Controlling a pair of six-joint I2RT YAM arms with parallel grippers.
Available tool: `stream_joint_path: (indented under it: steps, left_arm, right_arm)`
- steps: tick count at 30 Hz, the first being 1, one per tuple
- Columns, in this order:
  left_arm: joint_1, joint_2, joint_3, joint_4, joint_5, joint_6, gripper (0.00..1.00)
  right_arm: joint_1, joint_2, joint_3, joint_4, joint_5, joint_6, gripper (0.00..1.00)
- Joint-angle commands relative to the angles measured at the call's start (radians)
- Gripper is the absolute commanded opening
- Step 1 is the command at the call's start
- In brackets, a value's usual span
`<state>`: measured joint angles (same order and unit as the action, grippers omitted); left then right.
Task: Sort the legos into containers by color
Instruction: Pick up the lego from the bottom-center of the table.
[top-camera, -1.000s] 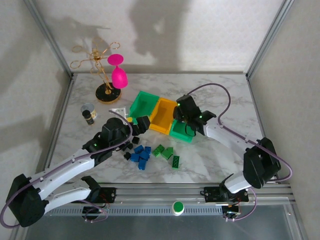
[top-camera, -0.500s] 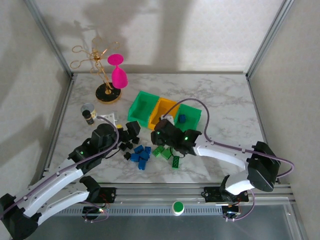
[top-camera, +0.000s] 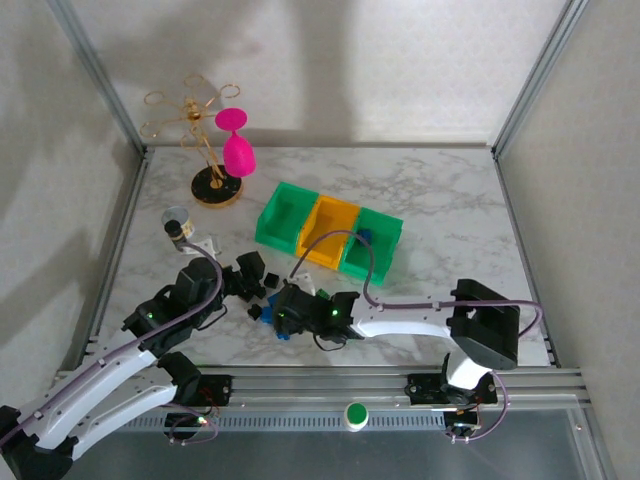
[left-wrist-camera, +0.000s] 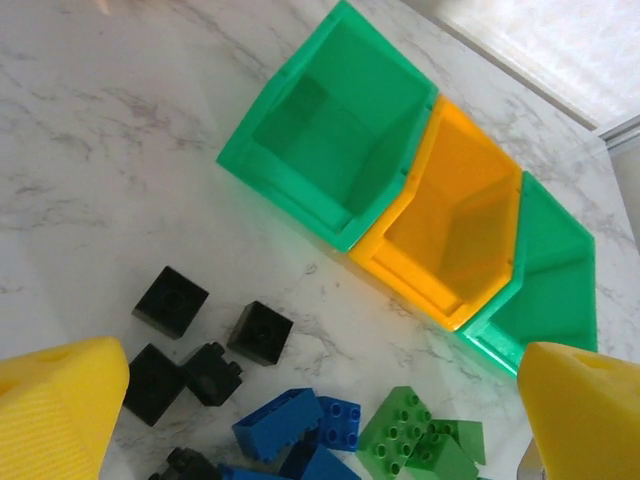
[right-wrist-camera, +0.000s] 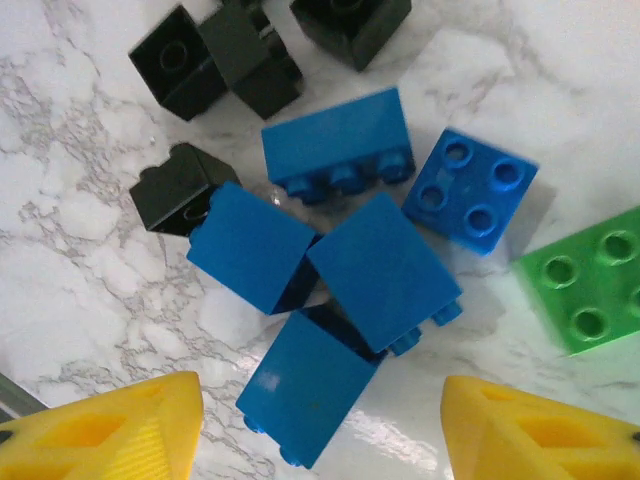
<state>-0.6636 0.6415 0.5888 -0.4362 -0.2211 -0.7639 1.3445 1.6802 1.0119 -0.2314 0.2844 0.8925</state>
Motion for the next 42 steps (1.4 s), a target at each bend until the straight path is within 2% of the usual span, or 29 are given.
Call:
stream_joint_path:
  steps: [1,8,13,21,28,32,35,42]
  left_arm:
    - [0.010,-0.010,-0.015,-0.050,-0.047,-0.033,1.00]
    - [0.012,-0.021,-0.020,-0.075,-0.108,-0.037,1.00]
    - [0.015,-0.040,-0.036,-0.064,-0.109,-0.043,1.00]
    - [0.018,-0.050,-0.043,-0.048,-0.091,-0.040,1.00]
    - [0.018,-0.055,-0.041,-0.023,-0.074,-0.042,1.00]
    - [0.019,-0.051,-0.039,-0.016,-0.074,-0.050,1.00]
    - [0.019,-0.052,-0.035,-0.013,-0.072,-0.048,1.00]
    - [0.019,-0.050,-0.006,-0.003,-0.063,-0.048,1.00]
  right_arm:
    - [0.020,0.041,0.010,0.007,0.021,0.078,0.66]
    - [0.035,0.103,0.031,0.036,0.007,0.096,0.68]
    - [0.036,0.130,0.051,0.005,0.018,0.103,0.67]
    - [0.036,0.097,0.026,-0.067,0.054,0.140,0.58]
    - [0.037,0.085,0.037,-0.111,0.080,0.143,0.43]
    - [0.037,0.101,0.057,-0.124,0.085,0.136,0.42]
    - [0.037,0.097,0.061,-0.129,0.088,0.131,0.38]
    - [0.037,-0.033,0.012,-0.126,0.103,0.140,0.37]
